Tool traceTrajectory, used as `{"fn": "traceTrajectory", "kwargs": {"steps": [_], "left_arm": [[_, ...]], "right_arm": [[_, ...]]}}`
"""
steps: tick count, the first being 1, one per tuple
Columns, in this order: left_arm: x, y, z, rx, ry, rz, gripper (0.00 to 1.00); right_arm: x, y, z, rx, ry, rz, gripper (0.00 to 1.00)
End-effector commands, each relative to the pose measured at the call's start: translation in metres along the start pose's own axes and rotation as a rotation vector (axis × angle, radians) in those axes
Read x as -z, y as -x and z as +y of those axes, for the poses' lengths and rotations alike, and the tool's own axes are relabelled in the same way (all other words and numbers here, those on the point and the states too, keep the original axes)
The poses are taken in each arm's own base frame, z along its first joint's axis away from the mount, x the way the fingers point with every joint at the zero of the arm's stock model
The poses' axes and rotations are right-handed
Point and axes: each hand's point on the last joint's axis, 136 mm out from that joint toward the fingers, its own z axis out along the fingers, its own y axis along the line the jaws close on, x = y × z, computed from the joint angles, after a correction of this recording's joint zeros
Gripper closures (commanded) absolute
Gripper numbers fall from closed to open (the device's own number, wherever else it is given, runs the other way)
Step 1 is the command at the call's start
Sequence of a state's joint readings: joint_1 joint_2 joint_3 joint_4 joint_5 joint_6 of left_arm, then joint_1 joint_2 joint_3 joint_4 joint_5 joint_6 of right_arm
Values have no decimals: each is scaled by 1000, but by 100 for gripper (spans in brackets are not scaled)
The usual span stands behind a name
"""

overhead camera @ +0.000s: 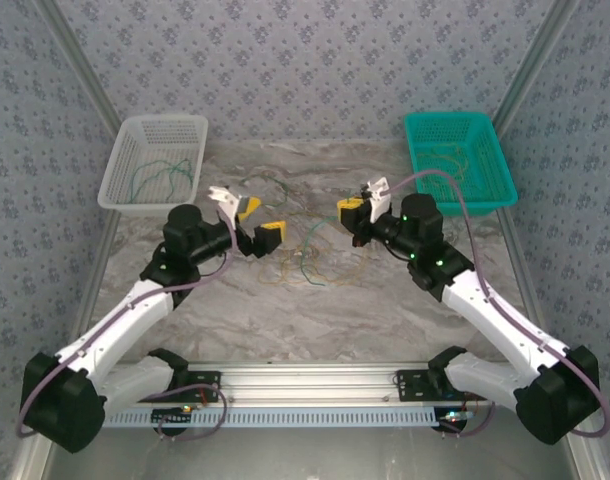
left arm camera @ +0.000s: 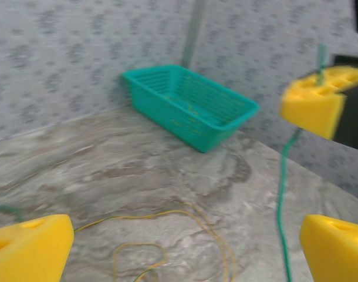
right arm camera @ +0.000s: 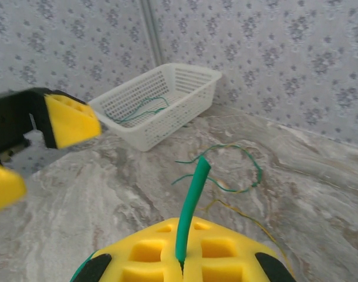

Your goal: Untangle the cables

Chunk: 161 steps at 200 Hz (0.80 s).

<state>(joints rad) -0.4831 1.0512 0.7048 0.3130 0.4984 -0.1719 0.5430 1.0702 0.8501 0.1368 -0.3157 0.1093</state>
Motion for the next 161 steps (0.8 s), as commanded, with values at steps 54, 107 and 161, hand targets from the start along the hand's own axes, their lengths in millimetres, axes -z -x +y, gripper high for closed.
{"fn": "traceTrajectory", "kwargs": {"steps": [54,107,161], "left_arm": [[-43,-1,-32,-82,-261,-14,5],[-45,6,-42,-64,-337,-46,18],[-28,19,-41,-83,-307,-78,13]], "right_arm": [[-5,37,25,-18,70,-82,100],[-8,33,23,4,32,-76,100],[13,32,-6,61,-134,-91,100]]}}
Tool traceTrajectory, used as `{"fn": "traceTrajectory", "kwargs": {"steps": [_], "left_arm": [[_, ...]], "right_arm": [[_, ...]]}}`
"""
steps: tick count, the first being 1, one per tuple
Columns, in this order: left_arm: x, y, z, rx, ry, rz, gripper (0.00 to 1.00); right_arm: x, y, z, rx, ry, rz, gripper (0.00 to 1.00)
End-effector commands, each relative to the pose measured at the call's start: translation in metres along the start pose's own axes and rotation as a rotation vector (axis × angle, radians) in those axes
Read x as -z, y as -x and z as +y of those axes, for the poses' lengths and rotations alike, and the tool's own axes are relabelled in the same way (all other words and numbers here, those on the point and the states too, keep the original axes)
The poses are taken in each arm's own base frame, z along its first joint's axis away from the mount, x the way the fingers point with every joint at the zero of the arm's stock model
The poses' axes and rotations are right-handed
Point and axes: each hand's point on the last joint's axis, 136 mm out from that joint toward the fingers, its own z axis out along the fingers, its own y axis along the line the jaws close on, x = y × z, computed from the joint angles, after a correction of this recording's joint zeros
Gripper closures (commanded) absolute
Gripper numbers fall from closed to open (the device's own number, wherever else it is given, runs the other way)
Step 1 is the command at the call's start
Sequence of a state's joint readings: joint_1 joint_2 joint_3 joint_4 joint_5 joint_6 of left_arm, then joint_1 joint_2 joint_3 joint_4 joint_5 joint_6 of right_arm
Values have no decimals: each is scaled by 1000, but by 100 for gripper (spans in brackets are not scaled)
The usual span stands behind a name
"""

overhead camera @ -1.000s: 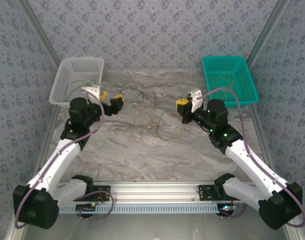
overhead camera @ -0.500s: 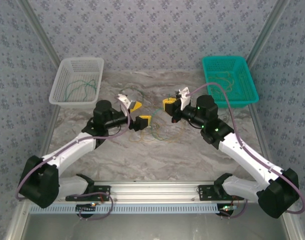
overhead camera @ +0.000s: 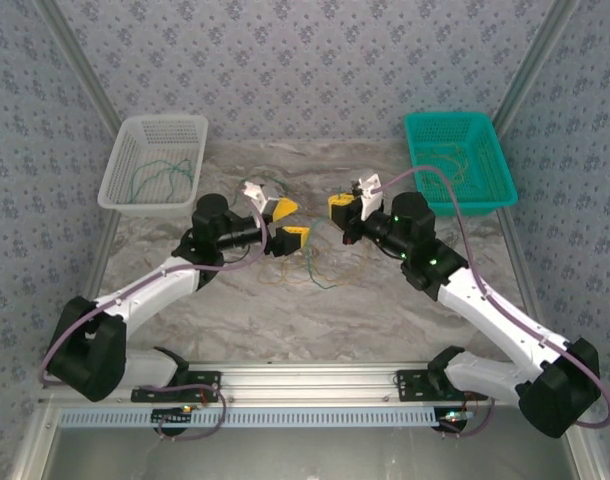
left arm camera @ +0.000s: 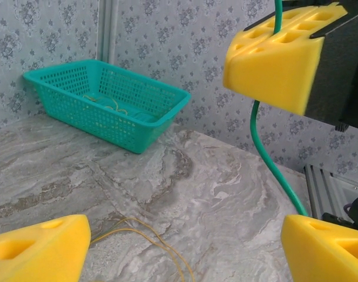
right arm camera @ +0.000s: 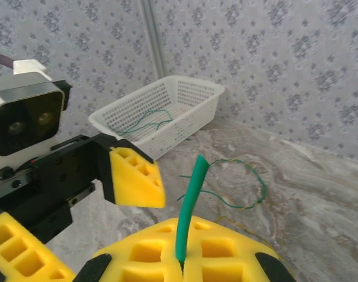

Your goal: Untangle the cables

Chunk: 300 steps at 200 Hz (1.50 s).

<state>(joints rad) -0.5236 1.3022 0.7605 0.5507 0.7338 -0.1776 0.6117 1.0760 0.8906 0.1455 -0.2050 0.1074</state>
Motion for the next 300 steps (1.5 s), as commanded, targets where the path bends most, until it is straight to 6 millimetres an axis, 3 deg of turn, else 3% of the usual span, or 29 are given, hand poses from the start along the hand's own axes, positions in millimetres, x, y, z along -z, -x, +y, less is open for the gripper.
{"fn": "traceTrajectory", "kwargs": {"steps": [1,18,49,92,104,117,131,165,178,226,257,274,300], "left_arm": [[14,33,-16,-73,-30,-84,12],[17,36,-24,-95,-59,-77,9],[12,34,-42,-128,-128,-23,7],[-1,23,-38,-122,-134,17,8],[-3,21,-37,-121,-140,16,20],[-5,19,-35,-120,-141,14,50],[-7,17,-32,-111,-138,21,71],[-10,11,-24,-84,-104,31,83],[-10,12,-21,-84,-86,24,100],[-6,28,-19,-76,-50,-54,100],[0,46,-20,-74,-25,-148,100],[4,54,-14,-72,19,-206,100],[11,62,-3,-73,98,-272,100]], "right_arm": [[15,13,-16,40,-97,-46,100],[17,10,-23,35,-124,-41,100],[11,14,-8,32,-73,-55,100],[1,18,7,21,-16,-68,100],[-1,18,10,18,-5,-67,100],[0,19,10,14,-9,-71,100],[3,21,9,4,-12,-83,100],[7,23,10,-18,17,-89,100],[5,20,10,-23,19,-78,100],[-4,8,-11,-99,-26,-45,100],[-24,-26,-37,-204,-73,78,100],[-38,-52,-31,-235,-21,151,100],[-56,-82,-2,-263,122,248,100]]}}
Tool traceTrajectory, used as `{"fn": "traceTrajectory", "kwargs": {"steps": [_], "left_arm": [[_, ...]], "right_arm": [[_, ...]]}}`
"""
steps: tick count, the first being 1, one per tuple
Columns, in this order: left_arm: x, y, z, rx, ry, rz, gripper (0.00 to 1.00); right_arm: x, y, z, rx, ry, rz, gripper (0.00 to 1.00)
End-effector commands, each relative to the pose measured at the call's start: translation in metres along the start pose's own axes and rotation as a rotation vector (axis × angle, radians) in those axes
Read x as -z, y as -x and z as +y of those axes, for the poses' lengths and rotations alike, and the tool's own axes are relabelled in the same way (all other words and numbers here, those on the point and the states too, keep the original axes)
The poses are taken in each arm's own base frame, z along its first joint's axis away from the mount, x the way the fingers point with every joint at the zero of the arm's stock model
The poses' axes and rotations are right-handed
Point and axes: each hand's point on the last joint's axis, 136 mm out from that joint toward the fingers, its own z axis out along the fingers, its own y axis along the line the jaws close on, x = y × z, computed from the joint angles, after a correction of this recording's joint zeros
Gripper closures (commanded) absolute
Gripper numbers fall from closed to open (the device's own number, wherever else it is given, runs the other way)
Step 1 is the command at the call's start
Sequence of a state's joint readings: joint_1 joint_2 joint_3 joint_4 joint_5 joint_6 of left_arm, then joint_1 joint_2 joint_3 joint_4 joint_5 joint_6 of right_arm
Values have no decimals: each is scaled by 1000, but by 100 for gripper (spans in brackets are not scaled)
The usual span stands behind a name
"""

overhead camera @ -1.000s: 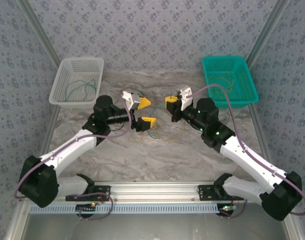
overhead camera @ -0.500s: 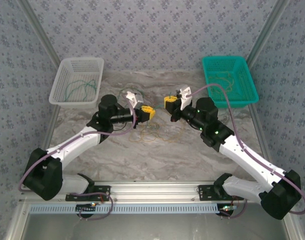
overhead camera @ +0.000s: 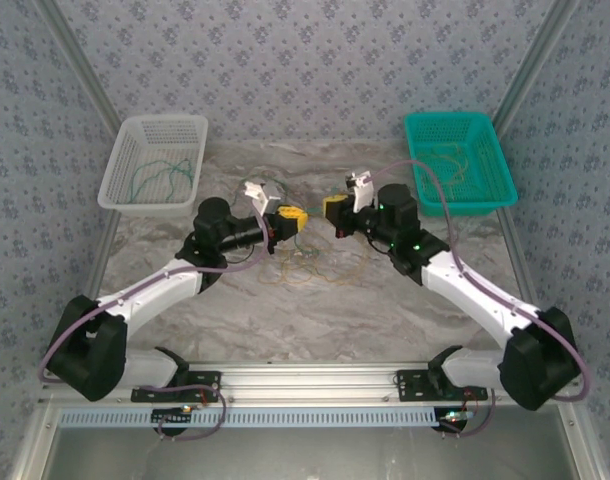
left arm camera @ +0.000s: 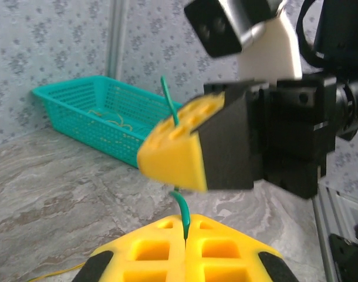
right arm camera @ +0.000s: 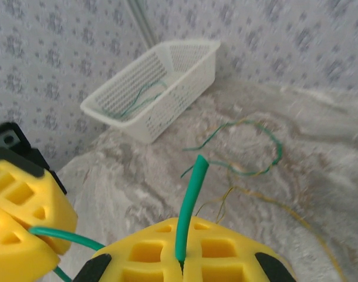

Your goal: Untangle the cables

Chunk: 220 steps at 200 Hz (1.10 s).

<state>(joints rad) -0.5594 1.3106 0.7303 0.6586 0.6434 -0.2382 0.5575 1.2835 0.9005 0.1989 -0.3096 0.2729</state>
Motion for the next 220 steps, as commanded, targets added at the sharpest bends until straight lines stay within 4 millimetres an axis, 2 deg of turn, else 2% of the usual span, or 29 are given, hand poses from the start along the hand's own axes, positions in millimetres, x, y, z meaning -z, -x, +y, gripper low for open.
{"fn": "traceTrajectory", "kwargs": {"steps": [1,22,50,78,106,156,193,220], "left_arm": [[13,57,-4,-86,54,-214,100],[16,63,-4,-91,62,-248,100],[16,65,-3,-94,66,-254,100],[20,66,0,-102,95,-263,100],[27,67,-1,-119,120,-275,100],[41,74,2,-148,189,-305,100],[50,79,5,-177,235,-313,100],[54,79,5,-196,254,-292,100]], "right_arm": [[-17,-30,14,-45,93,117,100],[-31,-48,34,-51,182,193,100],[-50,-61,50,-69,249,274,86],[-59,-68,59,-57,264,302,71],[-65,-82,58,-34,241,354,62],[-73,-109,49,5,179,415,63],[-77,-118,46,33,136,436,63],[-76,-112,38,30,89,411,45]]}}
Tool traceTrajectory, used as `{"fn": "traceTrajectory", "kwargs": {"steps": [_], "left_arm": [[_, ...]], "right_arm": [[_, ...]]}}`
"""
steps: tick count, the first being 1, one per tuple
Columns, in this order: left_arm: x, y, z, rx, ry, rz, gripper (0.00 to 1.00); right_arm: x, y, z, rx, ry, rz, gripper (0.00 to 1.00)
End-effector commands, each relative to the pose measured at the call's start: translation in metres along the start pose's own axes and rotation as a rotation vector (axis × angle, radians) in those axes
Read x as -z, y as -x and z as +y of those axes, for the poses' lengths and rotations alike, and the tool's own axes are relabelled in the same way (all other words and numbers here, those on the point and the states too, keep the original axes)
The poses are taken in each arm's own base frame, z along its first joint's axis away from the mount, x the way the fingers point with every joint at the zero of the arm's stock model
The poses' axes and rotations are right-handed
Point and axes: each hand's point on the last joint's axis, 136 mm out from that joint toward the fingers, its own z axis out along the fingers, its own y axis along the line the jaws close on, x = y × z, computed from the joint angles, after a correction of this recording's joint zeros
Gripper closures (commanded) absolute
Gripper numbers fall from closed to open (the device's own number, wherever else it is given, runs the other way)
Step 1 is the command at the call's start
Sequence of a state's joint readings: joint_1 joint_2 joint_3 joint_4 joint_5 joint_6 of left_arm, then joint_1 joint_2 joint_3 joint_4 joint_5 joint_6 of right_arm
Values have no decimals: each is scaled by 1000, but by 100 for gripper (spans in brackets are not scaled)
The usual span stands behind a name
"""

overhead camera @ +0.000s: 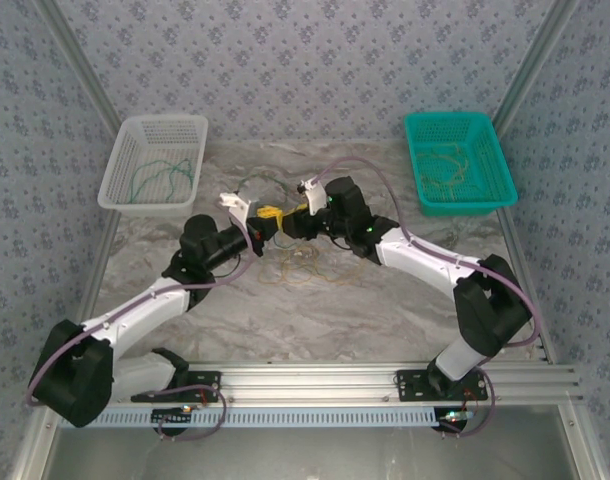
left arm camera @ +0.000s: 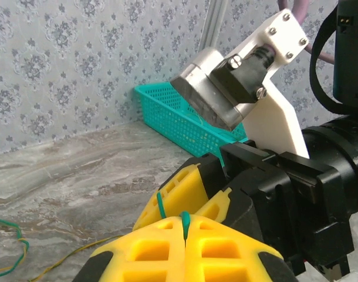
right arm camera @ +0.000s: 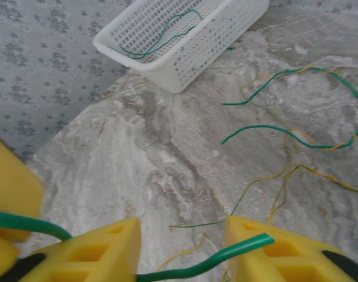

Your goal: Untangle the cables

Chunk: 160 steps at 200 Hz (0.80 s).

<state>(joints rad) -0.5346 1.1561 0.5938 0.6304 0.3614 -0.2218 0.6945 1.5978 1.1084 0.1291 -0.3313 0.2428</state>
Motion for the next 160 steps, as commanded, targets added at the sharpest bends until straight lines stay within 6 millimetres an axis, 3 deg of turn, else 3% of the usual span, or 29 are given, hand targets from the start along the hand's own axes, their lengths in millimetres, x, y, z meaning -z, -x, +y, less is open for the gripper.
{"fn": "traceTrajectory", "kwargs": {"steps": [1,35,67,102,135,160], "left_arm": [[16,83,-25,-147,-47,-255,100],[20,80,-23,-152,-36,-249,100],[25,80,-19,-157,-7,-256,100],[29,75,-9,-163,31,-236,100],[38,74,32,-167,205,-210,100],[46,80,88,-174,442,-129,100]], "right_arm": [[-10,-60,5,0,-8,194,44],[-4,-52,2,16,-37,158,33],[2,-50,-14,24,-121,164,33],[22,-38,-17,78,-179,102,33],[64,-12,-21,173,-287,-77,31],[92,2,-18,229,-324,-215,30]]}}
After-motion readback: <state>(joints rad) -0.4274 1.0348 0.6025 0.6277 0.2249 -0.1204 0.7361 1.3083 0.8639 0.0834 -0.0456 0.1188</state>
